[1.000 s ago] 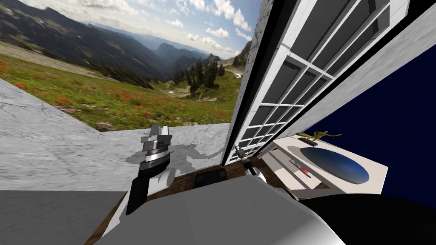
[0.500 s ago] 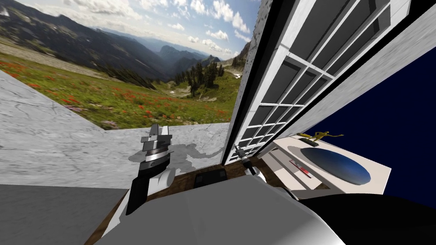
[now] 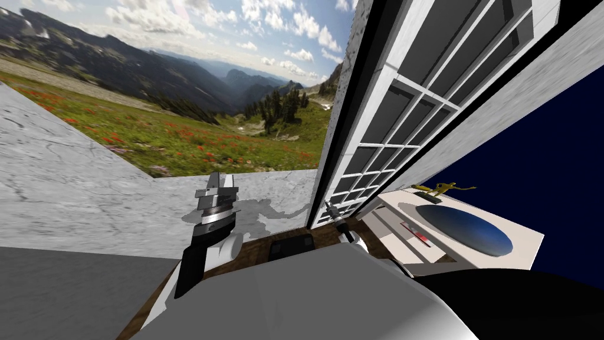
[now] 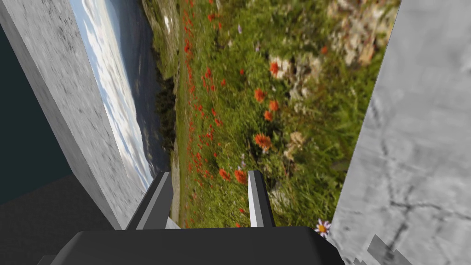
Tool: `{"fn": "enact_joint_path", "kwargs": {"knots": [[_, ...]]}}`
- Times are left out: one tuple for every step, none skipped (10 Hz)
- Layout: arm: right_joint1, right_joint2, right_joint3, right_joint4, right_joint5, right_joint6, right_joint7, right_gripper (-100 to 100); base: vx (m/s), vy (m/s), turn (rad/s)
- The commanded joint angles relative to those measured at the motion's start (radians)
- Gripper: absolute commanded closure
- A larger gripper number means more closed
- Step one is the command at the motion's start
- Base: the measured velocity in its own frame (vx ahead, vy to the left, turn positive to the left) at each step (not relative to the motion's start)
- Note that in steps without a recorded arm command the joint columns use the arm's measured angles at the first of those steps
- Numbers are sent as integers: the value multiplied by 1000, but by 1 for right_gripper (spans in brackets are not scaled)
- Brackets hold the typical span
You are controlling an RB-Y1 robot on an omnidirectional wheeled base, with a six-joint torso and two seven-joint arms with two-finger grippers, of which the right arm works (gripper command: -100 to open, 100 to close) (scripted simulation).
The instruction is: Pull the door open
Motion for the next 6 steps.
{"fn": "enact_joint_path", "kwargs": {"knots": [[-2, 4, 13, 7, -10, -1, -50, 100, -33, -12, 22], [-2, 4, 13, 7, -10, -1, -59, 100, -26, -13, 14], [-4, 3, 19, 8, -17, 0, -96, 100, -26, -12, 14], [-5, 3, 25, 9, -25, 1, -122, 100, -34, -16, 32], [-5, 3, 25, 9, -25, 1, -133, 100, -24, -14, 10], [-7, 2, 33, 9, -34, 2, -171, 100, -26, -7, 21]]}}
